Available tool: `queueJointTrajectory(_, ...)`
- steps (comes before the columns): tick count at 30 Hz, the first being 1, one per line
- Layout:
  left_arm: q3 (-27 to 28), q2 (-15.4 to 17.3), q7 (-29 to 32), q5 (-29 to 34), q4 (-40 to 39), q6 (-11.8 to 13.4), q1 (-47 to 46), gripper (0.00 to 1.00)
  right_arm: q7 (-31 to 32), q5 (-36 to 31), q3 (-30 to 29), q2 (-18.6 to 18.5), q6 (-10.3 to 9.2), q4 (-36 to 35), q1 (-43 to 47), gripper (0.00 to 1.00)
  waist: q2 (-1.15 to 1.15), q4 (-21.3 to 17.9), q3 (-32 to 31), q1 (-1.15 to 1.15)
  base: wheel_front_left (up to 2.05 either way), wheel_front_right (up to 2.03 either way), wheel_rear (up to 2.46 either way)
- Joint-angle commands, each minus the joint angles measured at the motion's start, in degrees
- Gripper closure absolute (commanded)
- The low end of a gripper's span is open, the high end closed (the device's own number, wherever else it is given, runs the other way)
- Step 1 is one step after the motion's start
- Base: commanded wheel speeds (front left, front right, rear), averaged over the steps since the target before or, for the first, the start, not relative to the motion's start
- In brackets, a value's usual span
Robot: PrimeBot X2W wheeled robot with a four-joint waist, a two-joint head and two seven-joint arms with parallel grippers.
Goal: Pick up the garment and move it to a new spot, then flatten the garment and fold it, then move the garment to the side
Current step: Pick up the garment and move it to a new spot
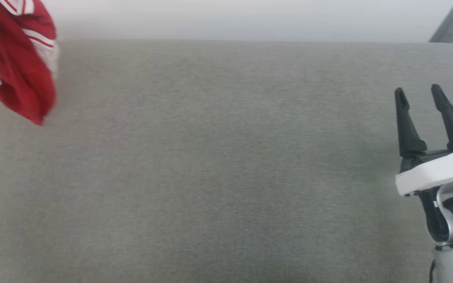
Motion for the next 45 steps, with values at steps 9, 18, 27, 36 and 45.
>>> queueJointTrajectory(9, -1.7, -1.7, 13.5, -1.7, -27.8, 7.7, 10.1, 1.0, -1.6, -0.3, -4.2, -0.7, 0.02, 2.4, -0.7, 0.0, 0.0, -8.1, 0.5, 0.0, 0.0, 0.0, 0.0)
queueJointTrajectory(18, -8.3, -6.8, 19.6, 0.1, -38.1, 11.4, 11.0, 1.0, -3.6, -0.4, -5.7, 0.8, 0.02, 4.9, -1.7, 0.0, 0.0, -14.8, 2.1, 0.0, 0.0, 0.0, 0.0)
queueJointTrajectory(27, -14.1, -10.9, 22.3, -0.1, -37.1, 12.8, 15.1, 1.0, -5.4, 0.5, -4.9, 2.0, 0.02, 7.4, -1.0, 0.0, 0.0, -17.6, 3.6, 0.0, 0.0, 0.0, 0.0)
queueJointTrajectory(36, -17.9, -12.8, 20.5, -1.8, -30.4, 13.8, 26.9, 1.0, -7.4, 1.6, -2.4, 3.2, 0.02, 10.8, -0.9, 0.0, 0.0, -18.0, 4.8, 0.0, 0.0, 0.0, 0.0)
queueJointTrajectory(45, -20.6, -14.7, 17.6, -2.6, -17.8, 12.3, 32.0, 1.0, -8.4, 2.2, -0.3, 3.2, 0.02, 12.8, -2.4, 0.0, 0.0, -17.7, 6.2, 0.0, 0.0, 0.0, 0.0)
